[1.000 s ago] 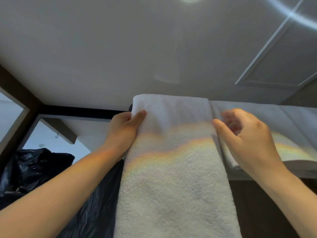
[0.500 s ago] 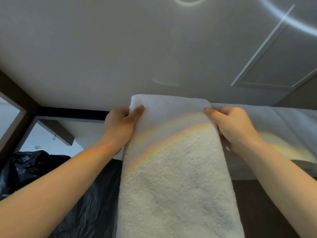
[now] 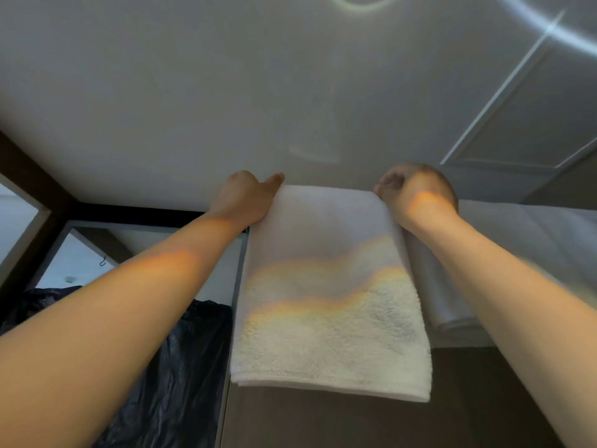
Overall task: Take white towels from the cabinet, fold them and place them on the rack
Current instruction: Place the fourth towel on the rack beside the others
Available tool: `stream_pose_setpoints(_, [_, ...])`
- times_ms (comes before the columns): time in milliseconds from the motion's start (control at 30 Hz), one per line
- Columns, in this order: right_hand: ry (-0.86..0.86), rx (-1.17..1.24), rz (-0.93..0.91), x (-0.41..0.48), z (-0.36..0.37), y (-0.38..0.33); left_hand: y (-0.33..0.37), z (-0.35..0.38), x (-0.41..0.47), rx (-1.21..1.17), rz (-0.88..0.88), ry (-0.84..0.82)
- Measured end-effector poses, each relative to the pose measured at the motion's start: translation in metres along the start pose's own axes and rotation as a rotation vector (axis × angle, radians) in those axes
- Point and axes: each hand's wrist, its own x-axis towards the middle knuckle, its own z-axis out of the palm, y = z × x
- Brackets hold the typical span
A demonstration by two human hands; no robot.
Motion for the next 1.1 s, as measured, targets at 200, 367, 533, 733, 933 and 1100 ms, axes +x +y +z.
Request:
stream_pose_setpoints(200, [-0.132, -0.018, -0.172, -0.023, -0.012, 0.004, -0.003, -0.011, -0.034, 0.029, 0.141, 0.057])
stream_pose_setpoints(367, [0.081, 0.054, -0.215, -0.065, -0.026, 0.014, -0.011, -0.013, -0.066, -0.058, 0.166, 0.151])
stream_pose_setpoints(533, [-0.031, 0.215, -0.056, -0.106, -0.032, 0.031, -0.034, -0.02, -0.097, -0.167, 0.138, -0.023])
stream_pose_setpoints(733, [-0.213, 0.43, 0.142, -0.103, -0.029, 0.033, -0.043, -0.024, -0.104, -0.473, 0.027, -0.191])
stream_pose_setpoints(933, [-0.276, 0.541, 0.192, -0.093, -0.02, 0.032, -0.033, -0.023, -0.097, -0.568, 0.021, -0.135])
stream_pose_setpoints(1100, [-0.211, 0.633, 0.064, -0.088, -0.017, 0.027, -0.024, -0.025, -0.09, -0.507, 0.045, 0.005])
